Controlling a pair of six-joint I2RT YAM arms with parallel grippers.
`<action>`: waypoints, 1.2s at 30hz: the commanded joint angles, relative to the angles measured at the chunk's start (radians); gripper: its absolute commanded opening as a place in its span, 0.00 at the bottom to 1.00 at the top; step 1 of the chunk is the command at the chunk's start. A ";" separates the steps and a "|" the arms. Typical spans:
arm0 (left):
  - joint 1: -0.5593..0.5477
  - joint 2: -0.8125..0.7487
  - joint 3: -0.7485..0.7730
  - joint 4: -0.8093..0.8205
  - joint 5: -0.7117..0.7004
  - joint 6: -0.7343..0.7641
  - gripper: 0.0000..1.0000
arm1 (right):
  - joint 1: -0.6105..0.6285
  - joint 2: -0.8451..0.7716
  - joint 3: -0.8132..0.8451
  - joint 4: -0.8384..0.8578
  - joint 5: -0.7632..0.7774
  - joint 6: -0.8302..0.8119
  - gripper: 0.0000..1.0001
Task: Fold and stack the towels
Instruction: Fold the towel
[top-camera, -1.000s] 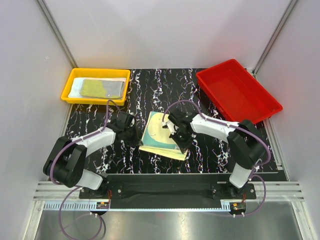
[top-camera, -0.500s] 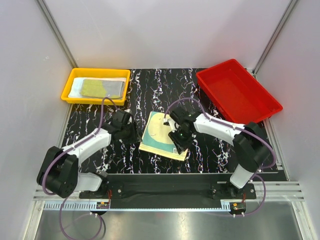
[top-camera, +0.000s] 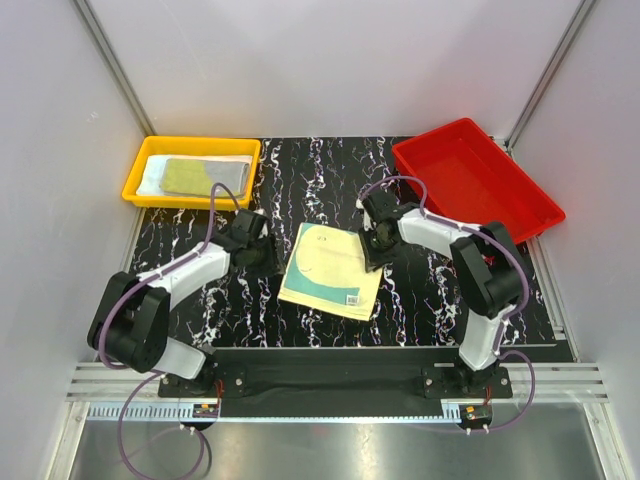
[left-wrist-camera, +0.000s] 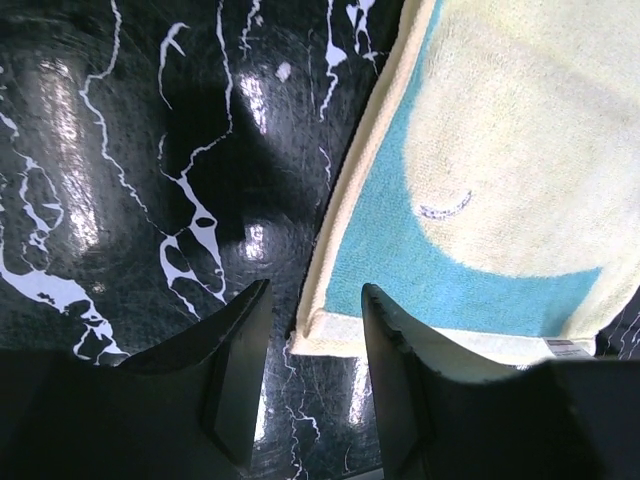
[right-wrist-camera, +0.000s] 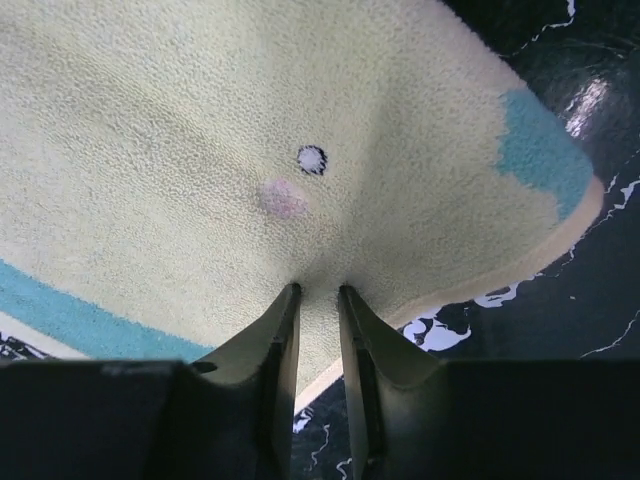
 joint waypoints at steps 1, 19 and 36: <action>0.019 0.018 0.037 0.049 -0.024 -0.007 0.45 | -0.031 0.062 0.076 0.074 0.043 -0.021 0.29; -0.005 0.004 -0.036 0.136 0.105 0.001 0.41 | -0.060 -0.126 0.141 -0.123 -0.018 0.066 0.34; -0.071 0.087 -0.106 0.196 0.034 -0.033 0.27 | -0.061 -0.200 -0.230 0.109 -0.116 0.184 0.23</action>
